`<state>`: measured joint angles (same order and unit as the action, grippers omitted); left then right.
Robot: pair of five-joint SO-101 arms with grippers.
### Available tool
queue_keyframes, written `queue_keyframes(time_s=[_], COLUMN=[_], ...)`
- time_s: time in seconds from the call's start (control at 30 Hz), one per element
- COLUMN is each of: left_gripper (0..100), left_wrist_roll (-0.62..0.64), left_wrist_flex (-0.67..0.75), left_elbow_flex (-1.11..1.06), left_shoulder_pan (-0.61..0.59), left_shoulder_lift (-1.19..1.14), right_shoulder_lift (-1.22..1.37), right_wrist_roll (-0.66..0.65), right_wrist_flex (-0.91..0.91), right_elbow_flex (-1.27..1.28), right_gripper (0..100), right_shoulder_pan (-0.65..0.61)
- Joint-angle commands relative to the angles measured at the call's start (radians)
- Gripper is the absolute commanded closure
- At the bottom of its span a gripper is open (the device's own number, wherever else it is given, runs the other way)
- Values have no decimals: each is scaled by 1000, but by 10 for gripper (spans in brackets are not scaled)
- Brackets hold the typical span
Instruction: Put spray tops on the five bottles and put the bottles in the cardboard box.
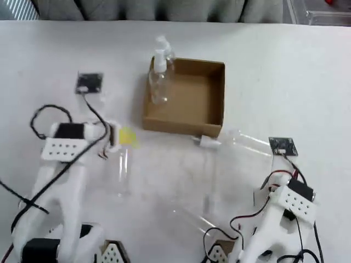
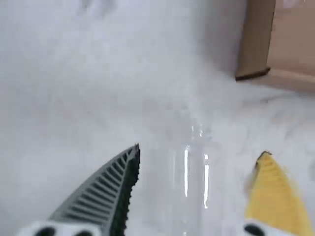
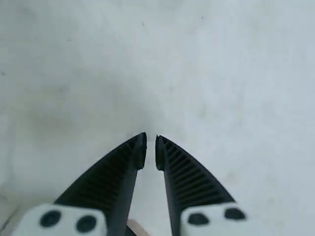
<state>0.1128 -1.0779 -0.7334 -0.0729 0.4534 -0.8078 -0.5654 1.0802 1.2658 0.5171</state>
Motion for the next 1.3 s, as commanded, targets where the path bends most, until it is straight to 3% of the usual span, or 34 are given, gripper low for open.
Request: queue_keyframes(time_s=[0.0,0.17,0.4,0.77,1.03,1.27], left_gripper=[657,657,657,657,657,679], left_wrist_roll=[-132,-210,-232,-468,-483,-456], left_wrist_flex=[-38,-35,-34,-32,-37,-241], left_elbow_flex=[199,319,632,1103,1419,1662], left_shoulder_pan=[-91,-117,-117,-166,-189,-185], left_shoulder_lift=[-4,-104,-492,-963,-1288,-1460], right_shoulder_lift=[-10,-8,-8,-13,-13,-10], right_wrist_roll=[29,28,28,29,35,35], right_wrist_flex=[-50,-51,-53,-94,-111,-113], right_elbow_flex=[5,20,31,63,74,74], right_gripper=[981,981,981,981,981,981], right_shoulder_pan=[10,8,8,7,-31,-35])
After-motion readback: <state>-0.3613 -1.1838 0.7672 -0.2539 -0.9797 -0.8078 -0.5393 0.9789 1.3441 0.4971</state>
